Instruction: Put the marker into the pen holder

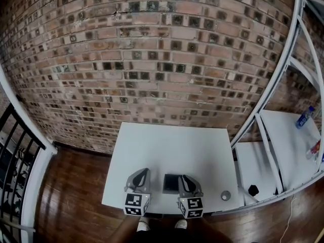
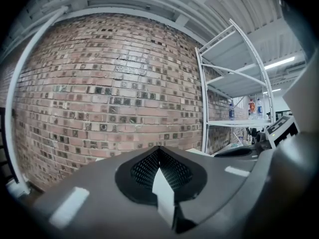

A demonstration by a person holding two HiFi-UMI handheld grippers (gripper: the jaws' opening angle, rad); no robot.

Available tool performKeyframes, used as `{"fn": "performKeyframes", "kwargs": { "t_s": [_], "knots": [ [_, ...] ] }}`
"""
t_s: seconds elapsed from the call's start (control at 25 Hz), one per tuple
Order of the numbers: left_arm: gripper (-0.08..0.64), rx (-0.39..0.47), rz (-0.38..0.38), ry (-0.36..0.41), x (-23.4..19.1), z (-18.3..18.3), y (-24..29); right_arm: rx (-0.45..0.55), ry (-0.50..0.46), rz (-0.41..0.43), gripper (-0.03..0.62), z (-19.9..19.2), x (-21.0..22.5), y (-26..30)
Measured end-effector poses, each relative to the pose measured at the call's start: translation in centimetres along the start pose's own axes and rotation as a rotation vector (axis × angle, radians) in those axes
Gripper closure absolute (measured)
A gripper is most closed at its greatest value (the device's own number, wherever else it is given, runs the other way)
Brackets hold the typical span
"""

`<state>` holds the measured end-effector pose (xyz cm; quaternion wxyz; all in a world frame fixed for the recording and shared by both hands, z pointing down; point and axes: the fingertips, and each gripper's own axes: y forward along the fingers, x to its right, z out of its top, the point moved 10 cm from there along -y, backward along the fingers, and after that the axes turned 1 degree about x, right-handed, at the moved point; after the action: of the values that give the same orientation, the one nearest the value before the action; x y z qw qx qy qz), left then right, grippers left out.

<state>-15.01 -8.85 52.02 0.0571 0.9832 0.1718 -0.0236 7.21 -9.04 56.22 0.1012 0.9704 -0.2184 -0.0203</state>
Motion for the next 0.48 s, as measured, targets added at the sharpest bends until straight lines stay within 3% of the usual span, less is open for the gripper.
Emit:
{"fn": "performKeyframes", "kwargs": {
  "t_s": [0.2, 0.48],
  "knots": [
    [0.546, 0.000, -0.007, 0.013, 0.7, 0.0, 0.2, 0.073, -0.009, -0.031, 0.591, 3.1, 0.5, -0.9],
    [0.546, 0.003, -0.007, 0.008, 1.6, 0.2, 0.5, 0.116, 0.009, -0.085, 0.591, 6.0, 1.3, -1.9]
  ]
}}
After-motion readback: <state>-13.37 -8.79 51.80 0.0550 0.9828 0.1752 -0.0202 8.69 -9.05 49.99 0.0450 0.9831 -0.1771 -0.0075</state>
